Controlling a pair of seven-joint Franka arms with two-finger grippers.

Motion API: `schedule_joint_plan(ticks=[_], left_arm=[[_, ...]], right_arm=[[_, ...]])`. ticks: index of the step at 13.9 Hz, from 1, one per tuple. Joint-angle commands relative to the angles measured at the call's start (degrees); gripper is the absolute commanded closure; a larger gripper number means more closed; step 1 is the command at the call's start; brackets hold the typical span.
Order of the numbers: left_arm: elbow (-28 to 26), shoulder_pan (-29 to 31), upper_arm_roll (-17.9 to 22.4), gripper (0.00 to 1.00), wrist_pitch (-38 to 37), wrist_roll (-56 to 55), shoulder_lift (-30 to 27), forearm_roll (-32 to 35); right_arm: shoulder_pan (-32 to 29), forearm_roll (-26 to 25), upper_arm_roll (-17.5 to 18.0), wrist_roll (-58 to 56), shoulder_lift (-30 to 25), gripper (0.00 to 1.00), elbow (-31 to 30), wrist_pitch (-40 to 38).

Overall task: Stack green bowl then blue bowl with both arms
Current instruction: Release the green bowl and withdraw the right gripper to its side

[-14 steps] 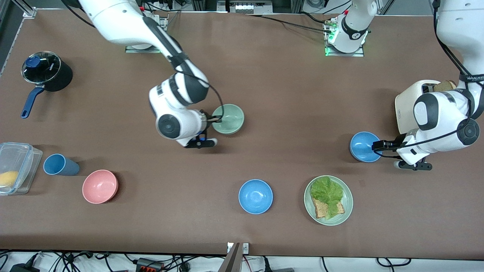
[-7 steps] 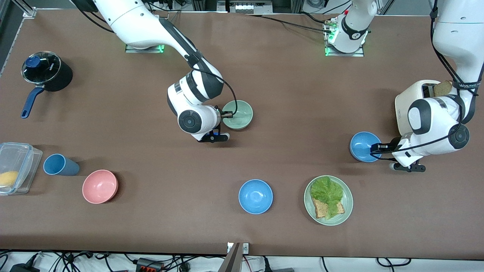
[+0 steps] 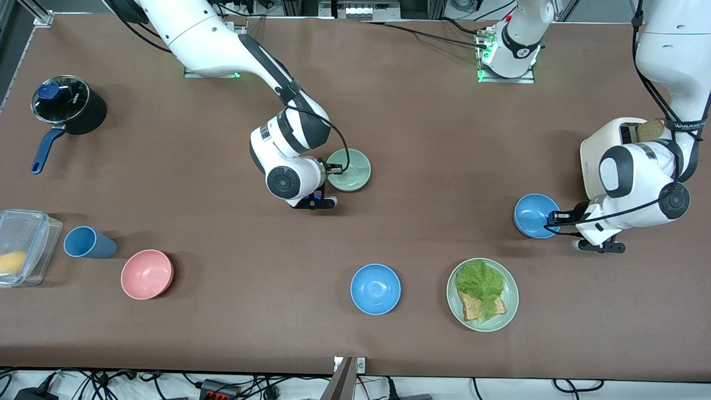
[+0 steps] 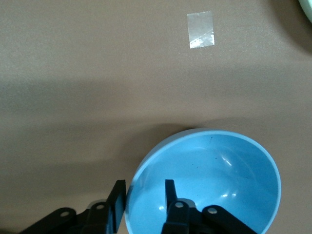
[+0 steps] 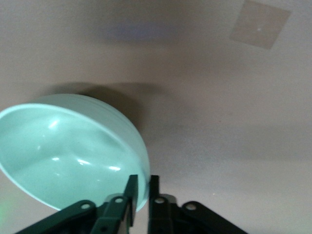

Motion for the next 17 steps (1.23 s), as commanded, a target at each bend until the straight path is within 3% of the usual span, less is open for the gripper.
schedule_joint_plan(ticks=[1,5,9,12,17], left_arm=[[0.2,0.1,-0.1,0.77,0.2,1.4,0.0,-0.3],[0.3,0.1,-0.1,0.91,-0.1,1.5,-0.1,-0.3],[0.7,0.1,-0.2,0.96,-0.5,1.5,-0.5,-0.3],[1.6,0.0,-0.3,0.99,-3.0,1.3,-1.2,-0.3],[8.6,-0.6,-0.5,0.99,-14.7,0.6,-1.7,-3.0]], right_arm=[[1.6,-4.7,-0.2,4.3,-0.7,0.0,1.5,-1.1],[1.7,-6.8,-0.6,5.4,-3.8,0.0,6.5,-5.3],[-0.3,-18.2,-0.6,4.6,-7.0,0.0,15.0,-15.6],[-4.4,-18.2,-0.6,4.3,-10.2,0.0,16.6,-16.0],[-12.7,-18.8,-0.5,4.6,-15.2,0.0,16.5,-16.0]])
